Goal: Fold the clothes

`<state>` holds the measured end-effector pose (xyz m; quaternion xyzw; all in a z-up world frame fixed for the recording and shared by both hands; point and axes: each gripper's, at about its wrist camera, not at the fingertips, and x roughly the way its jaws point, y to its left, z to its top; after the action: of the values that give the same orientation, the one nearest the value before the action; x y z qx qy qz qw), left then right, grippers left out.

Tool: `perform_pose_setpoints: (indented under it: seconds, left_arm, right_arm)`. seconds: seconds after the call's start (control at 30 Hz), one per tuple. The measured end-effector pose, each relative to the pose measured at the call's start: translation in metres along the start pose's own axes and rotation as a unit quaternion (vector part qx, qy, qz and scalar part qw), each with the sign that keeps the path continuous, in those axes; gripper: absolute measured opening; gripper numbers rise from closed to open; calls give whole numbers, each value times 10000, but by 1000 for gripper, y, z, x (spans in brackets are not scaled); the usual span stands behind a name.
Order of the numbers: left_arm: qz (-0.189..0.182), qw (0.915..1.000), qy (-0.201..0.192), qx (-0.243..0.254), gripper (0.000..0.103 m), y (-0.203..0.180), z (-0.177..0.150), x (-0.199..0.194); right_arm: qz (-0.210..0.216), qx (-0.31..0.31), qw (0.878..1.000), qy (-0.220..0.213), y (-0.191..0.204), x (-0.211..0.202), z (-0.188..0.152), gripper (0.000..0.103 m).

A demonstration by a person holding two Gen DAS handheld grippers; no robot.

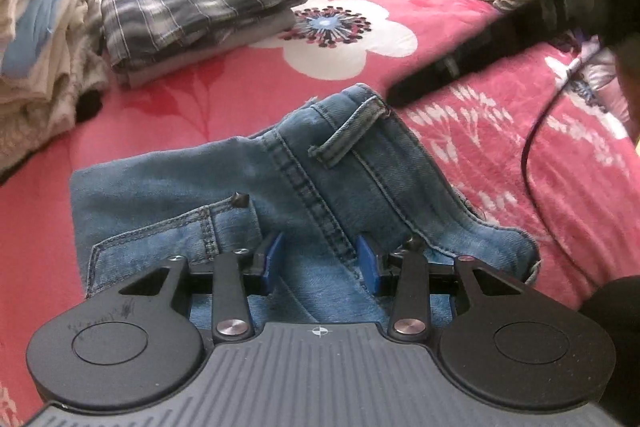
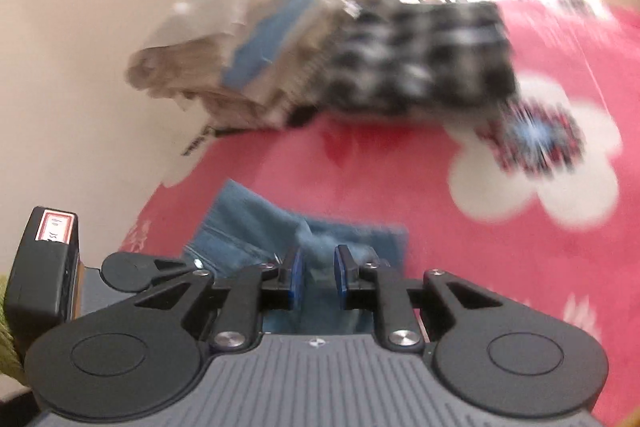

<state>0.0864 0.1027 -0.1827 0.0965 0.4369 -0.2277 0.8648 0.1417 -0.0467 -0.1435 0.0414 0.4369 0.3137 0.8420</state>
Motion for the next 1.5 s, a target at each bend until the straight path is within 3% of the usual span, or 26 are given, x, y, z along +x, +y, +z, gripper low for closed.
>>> perform_pose_setpoints:
  seconds: [0.07,0.13,0.33,0.47,0.6,0.73,0.83,0.97,1.03,1.17,1.27,1.5]
  left_arm:
    - [66,10000,-30,47,39,-2,-1,-1]
    - [92,9999,-55,30,39,-3,-1,1]
    - [44,9995,-205,-218,39,4,-4,-12]
    - [325,9983,-415,-240,40,14,-16,-49]
    - [506,9983,-43,-287,40,24,-47,-59]
    - [552,9985,-52,3,40,23,-65,-44]
    - [321,9993,27,-207,40,36,-59,-42]
    - [216,9994,165,-224,39,36,-47,-79]
    - [167,9995,238,-86,39,32,-58,-91]
    - [193,9949,878,464,38,20,-80,-63]
    - [268,9893,975,1056,39,11,-89,-48]
    - [125,9864,1030,1272,41,14,-89,-55]
  right_arm:
    - [-66,-246,9997,15,6,13,-3,20]
    - [-534,-374,9973,347,-3,38,-18,12]
    - [-476,-387,9979,186,-14,39,-21,11]
    - [-388,-200,9990,109,-19,38,-24,11]
    - [-376,-166,9991,52,-16,37,-27,11]
    - [-435,-202,9988,67,-13,38,-27,11]
    - [-441,-144,9989,84,-15,38,-26,11]
    - [-445,-6,9990,50,-17,38,-27,11]
    - [-461,45,9989,19,-17,38,-28,11]
    - [-506,-19,9987,12,-14,39,-28,11]
    - [-515,-82,9986,9,-14,40,-27,11]
    - [-490,-126,9987,-27,-14,40,-27,11]
